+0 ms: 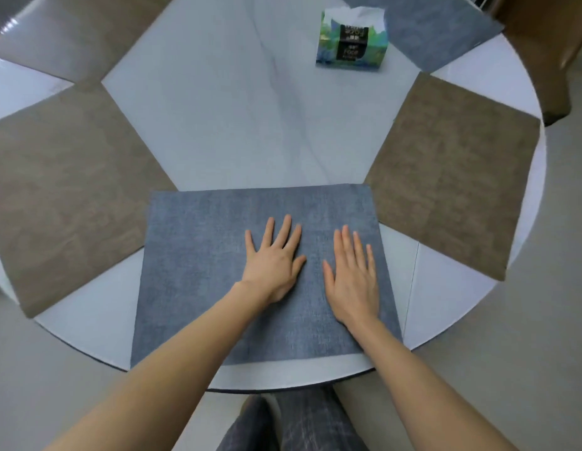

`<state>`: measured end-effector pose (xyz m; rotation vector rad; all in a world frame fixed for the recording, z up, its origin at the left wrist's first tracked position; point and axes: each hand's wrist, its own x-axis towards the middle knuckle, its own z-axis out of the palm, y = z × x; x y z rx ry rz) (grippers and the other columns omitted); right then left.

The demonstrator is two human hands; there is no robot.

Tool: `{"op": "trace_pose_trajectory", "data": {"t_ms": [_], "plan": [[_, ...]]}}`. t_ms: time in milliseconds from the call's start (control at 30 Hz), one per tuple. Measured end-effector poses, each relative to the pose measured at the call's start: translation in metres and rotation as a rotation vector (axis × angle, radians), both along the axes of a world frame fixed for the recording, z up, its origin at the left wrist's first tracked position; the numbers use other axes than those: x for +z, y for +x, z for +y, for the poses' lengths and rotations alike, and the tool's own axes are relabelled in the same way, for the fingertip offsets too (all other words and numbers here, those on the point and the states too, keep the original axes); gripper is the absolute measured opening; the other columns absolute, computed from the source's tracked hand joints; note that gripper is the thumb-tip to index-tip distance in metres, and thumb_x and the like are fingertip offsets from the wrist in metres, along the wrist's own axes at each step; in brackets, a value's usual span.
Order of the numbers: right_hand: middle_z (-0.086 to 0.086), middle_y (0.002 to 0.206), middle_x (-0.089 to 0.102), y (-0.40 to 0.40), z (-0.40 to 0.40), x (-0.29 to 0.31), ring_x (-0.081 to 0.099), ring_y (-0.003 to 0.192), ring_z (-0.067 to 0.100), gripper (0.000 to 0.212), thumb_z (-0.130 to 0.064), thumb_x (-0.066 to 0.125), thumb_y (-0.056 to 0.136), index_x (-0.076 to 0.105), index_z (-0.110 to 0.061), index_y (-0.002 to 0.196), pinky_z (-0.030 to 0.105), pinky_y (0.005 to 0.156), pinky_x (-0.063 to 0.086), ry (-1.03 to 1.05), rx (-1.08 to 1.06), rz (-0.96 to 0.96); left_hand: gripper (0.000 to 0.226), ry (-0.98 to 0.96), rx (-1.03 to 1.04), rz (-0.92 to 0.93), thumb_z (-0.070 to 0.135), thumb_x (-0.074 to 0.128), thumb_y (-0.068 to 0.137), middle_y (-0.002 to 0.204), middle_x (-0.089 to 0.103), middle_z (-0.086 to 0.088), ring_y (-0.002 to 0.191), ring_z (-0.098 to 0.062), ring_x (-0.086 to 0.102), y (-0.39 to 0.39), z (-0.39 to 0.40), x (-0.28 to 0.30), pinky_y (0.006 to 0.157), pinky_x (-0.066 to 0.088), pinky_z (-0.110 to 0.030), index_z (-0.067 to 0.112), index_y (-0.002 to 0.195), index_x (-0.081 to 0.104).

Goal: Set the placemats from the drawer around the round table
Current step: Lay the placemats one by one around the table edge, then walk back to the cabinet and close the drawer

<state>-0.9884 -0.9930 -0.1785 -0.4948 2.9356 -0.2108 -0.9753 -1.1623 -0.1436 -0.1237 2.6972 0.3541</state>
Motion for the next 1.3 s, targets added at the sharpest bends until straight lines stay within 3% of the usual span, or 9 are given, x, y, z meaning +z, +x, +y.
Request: {"op": "trace_pose_trajectory", "data": {"t_ms": [200,400,467,600,933,1067,1133,1233,1300], "plan": [[0.002,0.161,0.006,-0.003,0.02,-0.001,0.003,0.148,0.017,0.066,-0.046,0.011,0.096,0.009,-0.013,0.153,0.034,0.12,-0.002,0.007,0.054,-0.026,0.067,-0.039,-0.026,-0.078,0.051,0.027,0.1,0.161,-0.016,0.006,0.148,-0.024,-0.012,0.059,-0.016,0.005,0.115,0.001,-0.06,0.028,0.154,-0.006],[0.006,0.161,0.001,0.043,0.059,0.009,-0.001,0.149,0.018,0.06,-0.035,0.02,0.102,0.002,-0.009,0.152,0.039,0.121,-0.003,0.083,-0.298,-0.022,0.064,-0.073,-0.03,-0.034,0.049,0.02,0.101,0.16,-0.019,0.004,0.148,-0.026,-0.016,0.097,-0.018,-0.001,0.116,-0.003,-0.06,0.028,0.153,-0.011],[0.009,0.161,-0.002,0.044,0.037,0.015,-0.005,0.148,0.02,0.062,-0.037,0.022,0.102,0.002,-0.007,0.152,0.038,0.12,-0.006,0.074,-0.257,0.013,0.062,-0.076,-0.03,0.02,0.049,0.016,0.101,0.16,-0.02,0.003,0.147,-0.025,-0.018,0.102,-0.017,-0.008,0.116,-0.007,-0.059,0.028,0.152,-0.012],[0.003,0.161,-0.003,0.055,-0.012,0.006,-0.005,0.149,0.018,0.061,-0.043,0.022,0.102,0.002,-0.018,0.153,0.039,0.12,-0.005,0.034,0.064,-0.013,0.061,-0.082,-0.017,0.092,0.049,0.012,0.101,0.16,-0.021,0.004,0.147,-0.024,-0.019,0.109,-0.019,-0.022,0.115,-0.011,-0.057,0.028,0.152,-0.013],[0.002,0.161,0.001,0.081,0.076,-0.006,0.0,0.149,0.018,0.07,-0.054,0.002,0.091,0.003,-0.019,0.153,0.036,0.119,-0.002,0.062,-0.025,-0.013,0.061,-0.097,-0.014,0.023,0.047,0.016,0.102,0.16,-0.017,0.002,0.148,-0.027,-0.015,0.104,-0.014,-0.011,0.117,-0.005,-0.057,0.027,0.153,-0.01],[-0.003,0.16,-0.012,0.103,0.1,0.007,-0.009,0.148,0.014,0.063,-0.047,0.019,0.101,-0.007,-0.02,0.152,0.037,0.119,-0.006,0.03,-0.085,-0.169,0.062,-0.109,-0.031,-0.145,0.042,0.032,0.101,0.161,-0.003,-0.009,0.147,-0.037,0.005,0.1,-0.003,0.015,0.113,0.022,-0.053,0.023,0.153,0.005],[-0.003,0.16,-0.011,0.115,0.118,0.021,-0.007,0.148,0.013,0.066,-0.045,0.025,0.101,-0.007,-0.019,0.152,0.039,0.119,-0.008,0.079,-0.075,-0.25,0.053,-0.141,-0.086,-0.215,0.04,0.036,0.1,0.153,0.022,-0.014,0.137,-0.039,0.031,0.1,0.008,0.033,0.101,0.036,-0.047,0.02,0.147,0.026],[0.004,0.159,0.019,0.132,0.149,0.049,0.019,0.146,0.017,0.059,-0.039,0.035,0.1,0.02,-0.013,0.151,0.039,0.119,-0.001,0.131,-0.101,-0.353,0.037,-0.239,-0.286,-0.227,0.033,0.037,0.099,0.128,0.055,-0.01,0.112,-0.033,0.056,0.096,0.046,0.065,0.083,0.041,-0.035,0.015,0.125,0.055],[0.007,0.145,0.047,0.142,0.181,0.071,0.042,0.134,0.023,0.046,-0.035,0.039,0.1,0.045,-0.013,0.14,0.035,0.113,0.023,0.047,-0.204,-0.424,0.036,-0.263,-0.43,-0.216,0.032,0.037,0.1,0.124,0.059,-0.009,0.11,-0.031,0.057,0.092,0.089,0.087,0.08,0.04,-0.034,0.014,0.123,0.056]]}}
